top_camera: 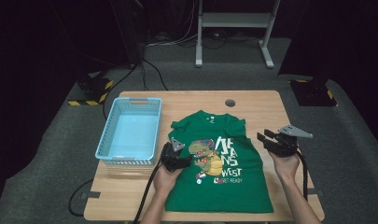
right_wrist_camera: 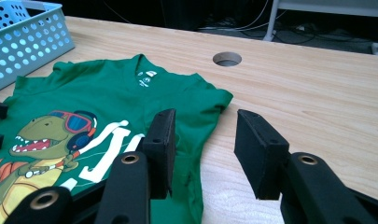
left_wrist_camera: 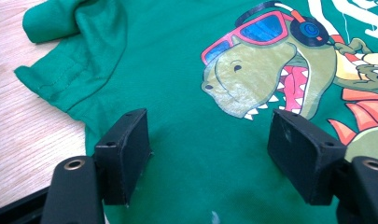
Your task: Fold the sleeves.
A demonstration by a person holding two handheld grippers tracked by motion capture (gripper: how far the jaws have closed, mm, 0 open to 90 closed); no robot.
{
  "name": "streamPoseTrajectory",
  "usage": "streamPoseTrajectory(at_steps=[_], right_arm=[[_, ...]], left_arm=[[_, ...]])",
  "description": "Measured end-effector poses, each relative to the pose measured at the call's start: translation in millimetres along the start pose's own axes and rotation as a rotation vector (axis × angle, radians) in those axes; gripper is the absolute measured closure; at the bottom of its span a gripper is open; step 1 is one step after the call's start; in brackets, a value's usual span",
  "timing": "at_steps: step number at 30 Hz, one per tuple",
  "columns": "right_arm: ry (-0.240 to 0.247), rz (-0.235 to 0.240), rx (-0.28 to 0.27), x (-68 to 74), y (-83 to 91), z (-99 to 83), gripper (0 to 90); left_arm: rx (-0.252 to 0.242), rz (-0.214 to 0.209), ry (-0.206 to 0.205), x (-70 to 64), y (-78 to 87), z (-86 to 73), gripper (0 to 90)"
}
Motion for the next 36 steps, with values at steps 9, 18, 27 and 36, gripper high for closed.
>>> streamPoseTrajectory(at_steps=[9, 18, 27, 36], right_arm=[[-0.017, -0.012, 0.014, -5.9, 2.8, -17.5, 58.1], [-0.030, -0.033, 0.036, -12.5, 3.8, -35.1, 57.6], [-0.023, -0.058, 0.093, -17.0, -2.1, -59.9, 55.9], [-0.012, -0.072, 0.146, -18.6, -7.7, -80.5, 54.4]], left_arm=[[0.000, 0.000, 0.000, 0.0, 0.0, 0.0, 29.2], [0.000, 0.000, 0.000, 0.0, 0.0, 0.0, 29.2], [0.000, 0.001, 0.002, -0.3, 0.3, -0.3, 29.2], [0.001, 0.003, 0.003, -0.4, 0.3, -0.3, 29.2]])
Point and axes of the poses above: each handheld gripper's, and its own axes: y roughly backward along the jaws, z roughly out of its top, x roughly to its left, the point moved 8 cm from there along -y, roughly forward along the jaws, and after that the axes turned 11 degrees about -y, right-handed, at the moved point
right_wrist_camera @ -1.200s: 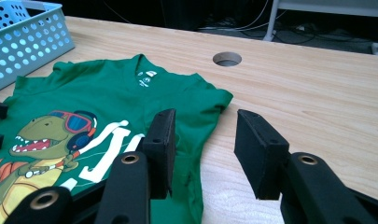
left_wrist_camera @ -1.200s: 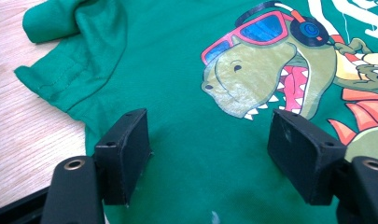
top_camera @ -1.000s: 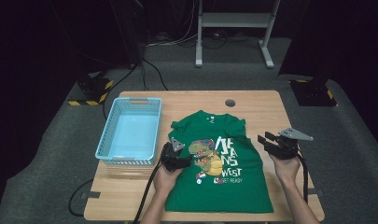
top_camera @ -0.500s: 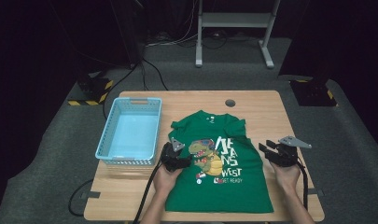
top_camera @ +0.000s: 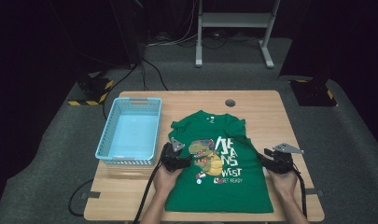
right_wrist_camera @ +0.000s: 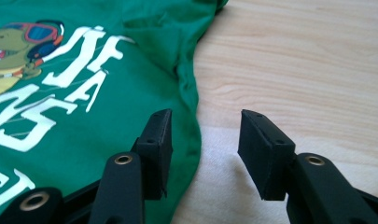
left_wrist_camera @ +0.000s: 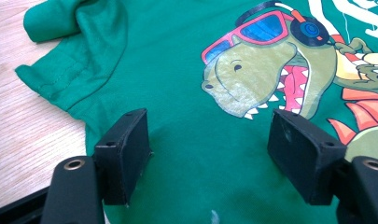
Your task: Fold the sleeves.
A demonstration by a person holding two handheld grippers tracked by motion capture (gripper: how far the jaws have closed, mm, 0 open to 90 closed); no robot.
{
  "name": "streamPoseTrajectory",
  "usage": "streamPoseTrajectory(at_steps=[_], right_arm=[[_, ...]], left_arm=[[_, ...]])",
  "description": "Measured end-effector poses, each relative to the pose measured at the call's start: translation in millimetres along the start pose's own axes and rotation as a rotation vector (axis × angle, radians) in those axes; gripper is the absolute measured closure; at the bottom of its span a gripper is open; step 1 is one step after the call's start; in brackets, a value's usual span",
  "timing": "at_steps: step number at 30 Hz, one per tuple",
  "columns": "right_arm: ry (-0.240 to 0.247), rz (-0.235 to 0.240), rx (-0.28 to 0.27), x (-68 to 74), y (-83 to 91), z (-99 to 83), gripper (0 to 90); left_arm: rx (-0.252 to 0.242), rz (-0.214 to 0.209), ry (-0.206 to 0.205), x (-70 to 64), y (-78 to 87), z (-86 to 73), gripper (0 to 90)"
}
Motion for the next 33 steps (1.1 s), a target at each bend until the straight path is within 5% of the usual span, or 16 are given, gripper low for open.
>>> streamPoseTrajectory(at_steps=[13, 18, 22, 33], right_arm=[[0.090, -0.032, 0.071, 8.2, -6.7, -7.6, 46.3], [0.079, -0.031, 0.074, 6.9, -6.9, -7.4, 44.7], [0.078, -0.031, 0.075, 7.0, -6.9, -7.5, 44.8], [0.079, -0.031, 0.075, 7.1, -6.8, -7.6, 44.8]], left_arm=[[0.000, 0.000, 0.005, 0.2, 0.0, 0.1, 28.8], [0.003, -0.027, 0.099, 9.3, -0.1, 5.3, 34.5], [-0.011, 0.008, 0.127, 20.8, 1.0, 16.9, 35.2], [0.054, 0.109, 0.155, 48.1, -21.7, 30.4, 37.6]])
Point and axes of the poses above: each handheld gripper's, and its own axes: y roughly backward along the jaws, z roughly out of its top, x roughly to its left, the point moved 8 cm from there along -y, roughly forward along the jaws, and after that the axes turned 11 degrees about -y, right-handed, at the moved point
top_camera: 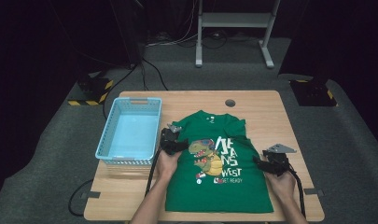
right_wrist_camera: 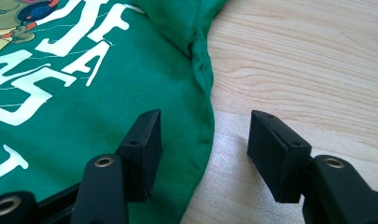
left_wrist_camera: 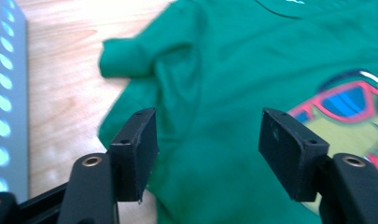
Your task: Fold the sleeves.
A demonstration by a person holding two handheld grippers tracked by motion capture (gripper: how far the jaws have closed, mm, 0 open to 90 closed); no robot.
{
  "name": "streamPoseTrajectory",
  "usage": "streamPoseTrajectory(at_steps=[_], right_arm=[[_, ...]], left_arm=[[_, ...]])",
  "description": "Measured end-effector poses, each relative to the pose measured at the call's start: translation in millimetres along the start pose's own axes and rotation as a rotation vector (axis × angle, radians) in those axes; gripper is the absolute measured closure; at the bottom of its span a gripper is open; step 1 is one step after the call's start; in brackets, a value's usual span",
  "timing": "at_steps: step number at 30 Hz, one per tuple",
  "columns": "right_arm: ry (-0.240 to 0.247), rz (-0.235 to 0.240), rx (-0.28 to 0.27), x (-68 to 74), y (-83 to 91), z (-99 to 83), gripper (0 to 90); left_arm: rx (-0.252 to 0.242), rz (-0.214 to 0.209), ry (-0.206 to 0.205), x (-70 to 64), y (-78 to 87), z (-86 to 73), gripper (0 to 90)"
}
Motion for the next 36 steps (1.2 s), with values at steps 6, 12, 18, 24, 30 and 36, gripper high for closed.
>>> streamPoseTrajectory(at_steps=[6, 12, 18, 24, 30, 36], right_arm=[[0.001, -0.001, -0.001, 0.0, 0.0, 0.0, 44.7], [0.001, -0.001, -0.001, -0.1, 0.0, 0.0, 44.7], [0.001, 0.000, 0.000, -0.1, 0.0, 0.0, 44.7], [0.001, 0.001, 0.000, -0.1, -0.1, 0.1, 44.7], [0.002, 0.001, 0.000, -0.2, -0.1, 0.1, 44.7], [0.001, 0.001, 0.000, -0.2, -0.2, 0.1, 44.7]], left_arm=[[0.017, 0.032, 0.048, 12.7, -8.2, 8.5, 40.5], [0.035, 0.081, 0.082, 20.7, -15.7, 11.6, 44.0], [0.033, 0.104, 0.115, 27.0, -21.5, 13.7, 47.7], [0.055, 0.113, 0.161, 33.1, -29.7, 13.3, 56.0], [0.050, 0.103, 0.121, 30.9, -30.8, 14.5, 72.9], [0.056, 0.090, 0.112, 29.2, -31.5, 16.3, 83.5]])
Point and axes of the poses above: each handheld gripper's, and its own axes: y roughly backward along the jaws, z roughly out of its top, x roughly to its left, the point moved 8 cm from there along -y, roughly forward along the jaws, and after that the axes turned 11 degrees about -y, right-handed, at the moved point
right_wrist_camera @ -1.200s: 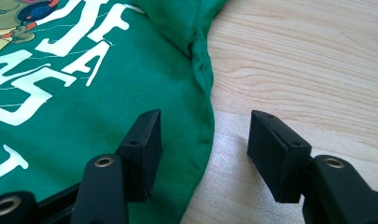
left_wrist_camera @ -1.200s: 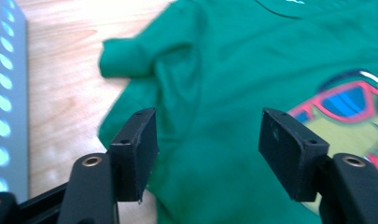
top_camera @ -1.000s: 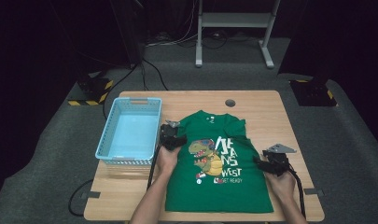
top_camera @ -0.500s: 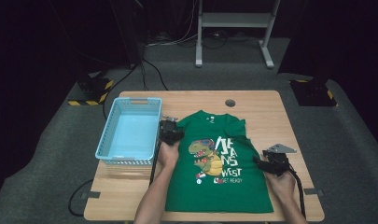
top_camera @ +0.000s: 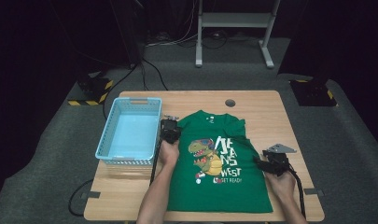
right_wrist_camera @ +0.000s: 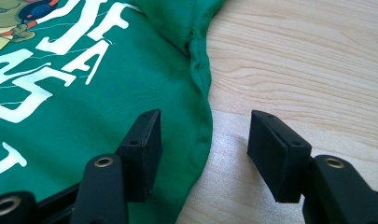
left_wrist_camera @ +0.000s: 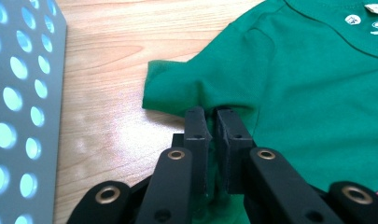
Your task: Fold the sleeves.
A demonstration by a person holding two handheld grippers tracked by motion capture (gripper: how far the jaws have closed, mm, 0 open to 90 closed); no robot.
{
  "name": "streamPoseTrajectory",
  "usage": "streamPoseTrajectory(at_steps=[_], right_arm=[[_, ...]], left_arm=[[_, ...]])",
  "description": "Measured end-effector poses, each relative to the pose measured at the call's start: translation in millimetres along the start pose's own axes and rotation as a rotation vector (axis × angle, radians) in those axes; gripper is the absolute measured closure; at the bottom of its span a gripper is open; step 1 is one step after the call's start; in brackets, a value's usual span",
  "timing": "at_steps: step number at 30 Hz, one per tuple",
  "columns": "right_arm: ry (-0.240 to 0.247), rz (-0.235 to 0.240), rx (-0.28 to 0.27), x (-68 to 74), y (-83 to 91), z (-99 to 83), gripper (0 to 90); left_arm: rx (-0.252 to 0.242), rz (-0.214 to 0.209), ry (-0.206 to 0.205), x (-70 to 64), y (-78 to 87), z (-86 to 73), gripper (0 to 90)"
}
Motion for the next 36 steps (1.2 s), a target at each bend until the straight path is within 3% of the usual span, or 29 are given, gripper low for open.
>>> streamPoseTrajectory(at_steps=[6, 18, 24, 32, 36], right_arm=[[-0.003, -0.001, 0.000, 0.2, 0.0, -0.1, 44.7], [-0.004, -0.001, 0.001, 0.3, -0.1, 0.0, 44.7], [-0.003, -0.001, 0.000, 0.3, -0.1, 0.0, 44.7], [-0.003, -0.001, 0.000, 0.3, -0.1, 0.0, 44.7], [-0.003, -0.001, 0.000, 0.3, -0.1, 0.0, 44.7]], left_arm=[[-0.018, -0.023, 0.007, -1.4, 5.8, 3.0, 84.0], [-0.087, -0.064, -0.046, -13.3, 21.5, 15.8, 83.8], [-0.127, -0.089, -0.108, -27.6, 30.5, 24.2, 83.7], [-0.146, -0.128, -0.174, -48.6, 35.9, 30.4, 83.4], [-0.153, -0.150, -0.227, -64.0, 37.4, 33.9, 83.2]])
Point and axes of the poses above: each handheld gripper's, and its own axes: y roughly backward along the jaws, z roughly out of its top, x roughly to its left, the point moved 8 cm from there along -y, roughly forward along the jaws, and after that the axes turned 11 degrees about -y, right-handed, at the moved point
